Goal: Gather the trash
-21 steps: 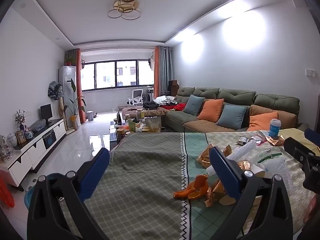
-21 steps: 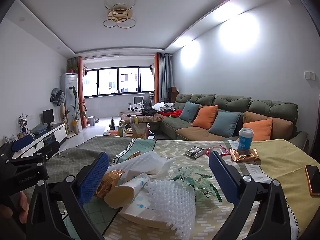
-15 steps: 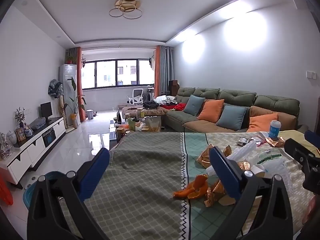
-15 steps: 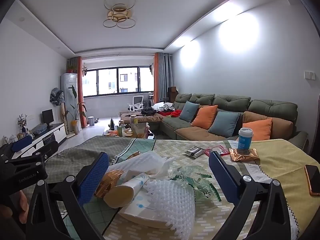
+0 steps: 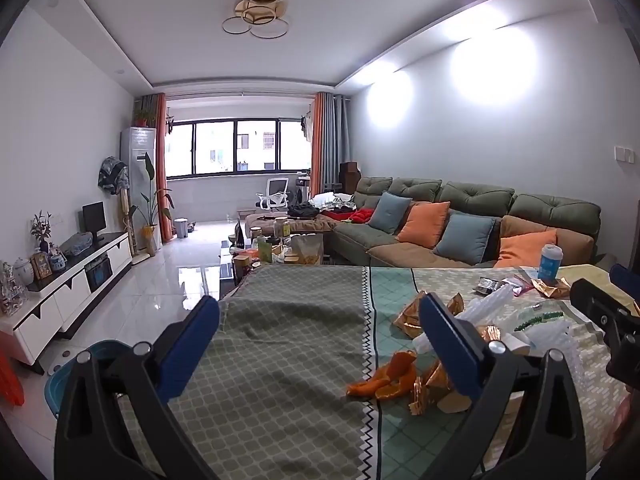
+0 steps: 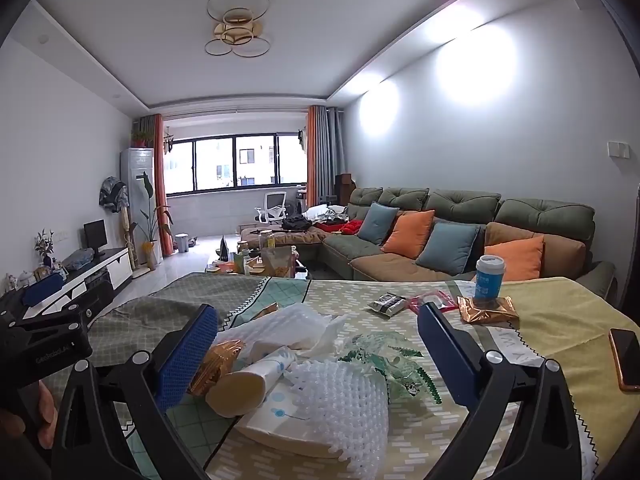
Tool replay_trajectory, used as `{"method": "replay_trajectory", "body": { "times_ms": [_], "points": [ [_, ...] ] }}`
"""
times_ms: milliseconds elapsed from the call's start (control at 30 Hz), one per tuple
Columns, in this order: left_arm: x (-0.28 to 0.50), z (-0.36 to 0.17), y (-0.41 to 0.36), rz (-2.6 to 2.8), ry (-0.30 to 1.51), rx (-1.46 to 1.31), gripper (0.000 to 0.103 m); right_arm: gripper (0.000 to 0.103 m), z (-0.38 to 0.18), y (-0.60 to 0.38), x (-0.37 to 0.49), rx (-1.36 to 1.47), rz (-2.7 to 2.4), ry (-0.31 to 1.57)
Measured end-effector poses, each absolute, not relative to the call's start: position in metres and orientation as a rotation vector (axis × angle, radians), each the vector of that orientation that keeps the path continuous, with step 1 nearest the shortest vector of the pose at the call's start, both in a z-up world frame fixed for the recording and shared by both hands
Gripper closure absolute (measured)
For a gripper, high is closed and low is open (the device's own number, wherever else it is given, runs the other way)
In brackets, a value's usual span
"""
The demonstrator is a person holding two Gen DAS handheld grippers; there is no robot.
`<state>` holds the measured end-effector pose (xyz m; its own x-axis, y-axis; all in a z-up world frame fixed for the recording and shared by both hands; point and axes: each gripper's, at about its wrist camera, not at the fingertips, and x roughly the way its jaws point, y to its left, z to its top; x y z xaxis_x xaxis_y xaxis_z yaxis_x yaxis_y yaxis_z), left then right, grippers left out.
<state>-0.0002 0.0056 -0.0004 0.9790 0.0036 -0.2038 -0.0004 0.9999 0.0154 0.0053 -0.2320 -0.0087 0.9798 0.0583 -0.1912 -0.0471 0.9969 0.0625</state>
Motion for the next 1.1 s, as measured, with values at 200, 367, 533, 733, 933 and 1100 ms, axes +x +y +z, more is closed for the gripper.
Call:
{"method": "replay_trajectory", "body": {
  "times_ms": [200, 367, 533, 733, 933, 1100],
  "points": [
    [-0.0013, 0.0003, 0.0043, 0.004, 0.202, 0.017, 0.003, 0.004, -0.0088, -0.2323, 0.0051, 0.057, 0.052, 0.193],
    [-0.0026, 0.0012, 0.0039, 0.005, 0.198, 0.017, 0.003, 0.004, -0.0090, -0.2319, 0.0053, 0.057, 0.051, 0.194],
    [-0.0027, 0.0016, 0.0030, 0.007, 0.196, 0.019, 0.003, 0.004, -0.0088, -0.2317, 0.0053, 0.058, 0.051, 0.194],
    [-0.0032, 0.0015, 0.0026, 0.007, 0.195, 0.019, 0.003, 0.004, -0.0091, -0.2318, 0.0050, 0.061, 0.053, 0.195],
    [-0.0032, 0.0013, 0.0031, 0.007, 0.194, 0.019, 0.003, 0.004, -0.0093, -0.2319, 0.0048, 0.061, 0.052, 0.193],
    [-0.0030, 0.0013, 0.0031, 0.005, 0.195, 0.018, 0.003, 0.004, -0.0094, -0.2320, 0.0053, 0.061, 0.052, 0.193]
  ]
}}
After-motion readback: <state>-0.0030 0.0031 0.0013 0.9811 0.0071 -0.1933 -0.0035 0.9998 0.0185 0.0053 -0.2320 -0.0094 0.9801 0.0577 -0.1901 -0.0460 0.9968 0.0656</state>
